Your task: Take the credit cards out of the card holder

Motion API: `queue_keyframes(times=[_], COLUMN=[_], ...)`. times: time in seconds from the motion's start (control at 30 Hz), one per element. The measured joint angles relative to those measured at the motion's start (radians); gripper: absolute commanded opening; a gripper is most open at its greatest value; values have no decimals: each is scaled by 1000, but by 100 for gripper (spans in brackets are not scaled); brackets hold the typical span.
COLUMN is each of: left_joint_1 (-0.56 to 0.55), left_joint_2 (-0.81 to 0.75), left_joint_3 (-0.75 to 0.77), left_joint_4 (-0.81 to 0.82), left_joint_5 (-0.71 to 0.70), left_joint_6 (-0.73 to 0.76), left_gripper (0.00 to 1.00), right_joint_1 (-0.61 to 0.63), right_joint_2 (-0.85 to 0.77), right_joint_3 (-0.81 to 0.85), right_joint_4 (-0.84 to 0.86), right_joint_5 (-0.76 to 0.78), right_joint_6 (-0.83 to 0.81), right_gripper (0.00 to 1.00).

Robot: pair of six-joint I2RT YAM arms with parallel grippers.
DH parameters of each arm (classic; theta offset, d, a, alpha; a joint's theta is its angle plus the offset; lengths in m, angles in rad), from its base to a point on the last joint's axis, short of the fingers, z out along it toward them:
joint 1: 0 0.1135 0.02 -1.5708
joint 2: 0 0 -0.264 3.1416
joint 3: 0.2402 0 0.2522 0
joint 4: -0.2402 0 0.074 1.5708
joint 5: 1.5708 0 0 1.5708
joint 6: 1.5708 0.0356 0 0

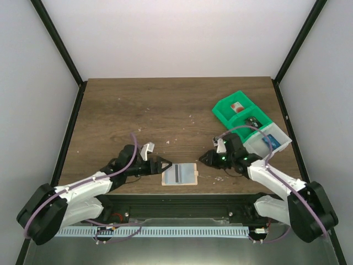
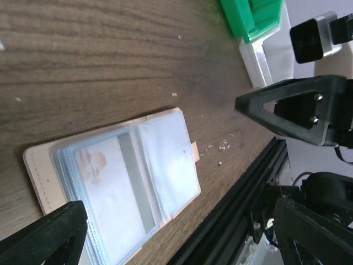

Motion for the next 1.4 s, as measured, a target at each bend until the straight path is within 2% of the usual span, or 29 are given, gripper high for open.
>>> queue_keyframes(times=[0.17, 0.37, 0.57, 1.1, 1.23, 1.4], left_joint_1=[0, 0, 0, 18, 29, 37], left_joint_2=[59, 87, 39, -352, -366, -330], left_joint_3=[-82, -90, -89, -110, -109, -111], left_joint_4=[171, 225, 155, -40, -74, -88], left_joint_5=[58, 74, 49, -156, -163, -146], left_joint_6=[-82, -100, -72, -69, -70, -98], left_gripper=[95, 96, 98, 100, 100, 100], right_joint_1=[158, 225, 290, 446, 468, 513], right_joint_2=[93, 181, 226, 450, 485, 489], right_joint_3=[-6, 21, 80, 190, 210, 216], right_joint_4=[53, 88, 116, 127, 126, 130], right_joint_5=[28, 49, 72, 166, 197, 267], right_joint_6=[34, 61, 77, 117, 117, 122], right_gripper=[26, 26, 23, 24, 23, 16])
